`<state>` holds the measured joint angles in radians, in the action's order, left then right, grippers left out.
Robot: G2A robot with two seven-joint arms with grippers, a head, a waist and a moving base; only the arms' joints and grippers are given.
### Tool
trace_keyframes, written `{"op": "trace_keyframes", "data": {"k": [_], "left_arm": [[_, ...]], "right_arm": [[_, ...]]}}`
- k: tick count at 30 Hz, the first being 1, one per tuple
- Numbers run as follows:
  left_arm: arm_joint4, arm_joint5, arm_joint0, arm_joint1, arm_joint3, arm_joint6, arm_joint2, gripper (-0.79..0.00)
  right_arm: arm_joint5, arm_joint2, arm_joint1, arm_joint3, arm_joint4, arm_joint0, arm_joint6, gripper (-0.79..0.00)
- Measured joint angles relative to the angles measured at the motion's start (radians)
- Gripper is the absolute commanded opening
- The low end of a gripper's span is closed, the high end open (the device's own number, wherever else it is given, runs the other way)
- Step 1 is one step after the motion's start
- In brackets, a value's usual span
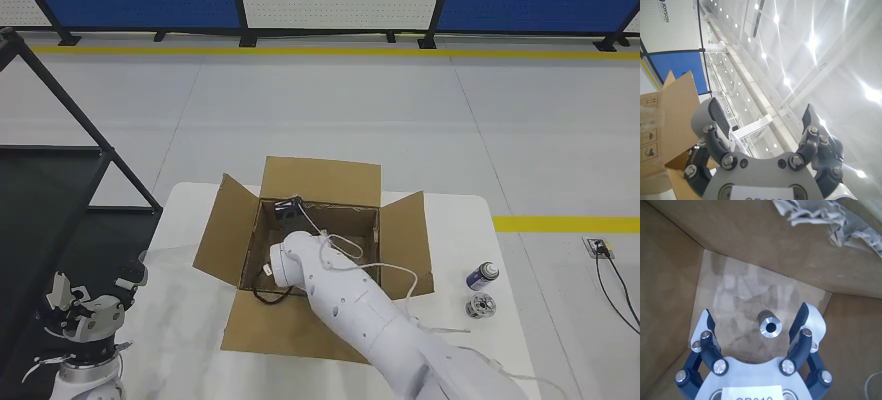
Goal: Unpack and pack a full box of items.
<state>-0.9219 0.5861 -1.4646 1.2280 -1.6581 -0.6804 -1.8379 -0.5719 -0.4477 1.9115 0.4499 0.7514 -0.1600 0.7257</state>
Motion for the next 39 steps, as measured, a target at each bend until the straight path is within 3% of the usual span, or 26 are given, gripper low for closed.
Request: {"op": "trace_keyframes", "data": {"k": [7, 13, 19, 25, 27, 39], "left_arm": [[0.000, 0.000, 0.000, 0.000, 0.000, 0.000, 0.000, 0.000], [0.000, 0.000, 0.000, 0.000, 0.000, 0.000, 0.000, 0.000], [0.000, 0.000, 0.000, 0.000, 0.000, 0.000, 0.000, 0.000], [0.000, 0.000, 0.000, 0.000, 0.000, 0.000, 0.000, 0.000], [0.000, 0.000, 0.000, 0.000, 0.000, 0.000, 0.000, 0.000], [0.000, 0.000, 0.000, 0.000, 0.000, 0.000, 0.000, 0.000]], "right_arm": [[-0.130, -0.033, -0.054, 0.195, 0.101, -0.087, -0.053, 0.000], [-0.189, -0.100, -0.139, 0.459, 0.248, -0.205, -0.065, 0.000], [-0.122, -0.231, -0.246, 0.802, 0.434, -0.393, -0.066, 0.000], [0.106, -0.409, -0.334, 1.162, 0.540, -0.661, -0.141, 0.000], [0.159, -0.423, -0.340, 1.193, 0.558, -0.697, -0.146, 0.000], [0.132, -0.420, -0.339, 1.185, 0.551, -0.681, -0.145, 0.000]]}}
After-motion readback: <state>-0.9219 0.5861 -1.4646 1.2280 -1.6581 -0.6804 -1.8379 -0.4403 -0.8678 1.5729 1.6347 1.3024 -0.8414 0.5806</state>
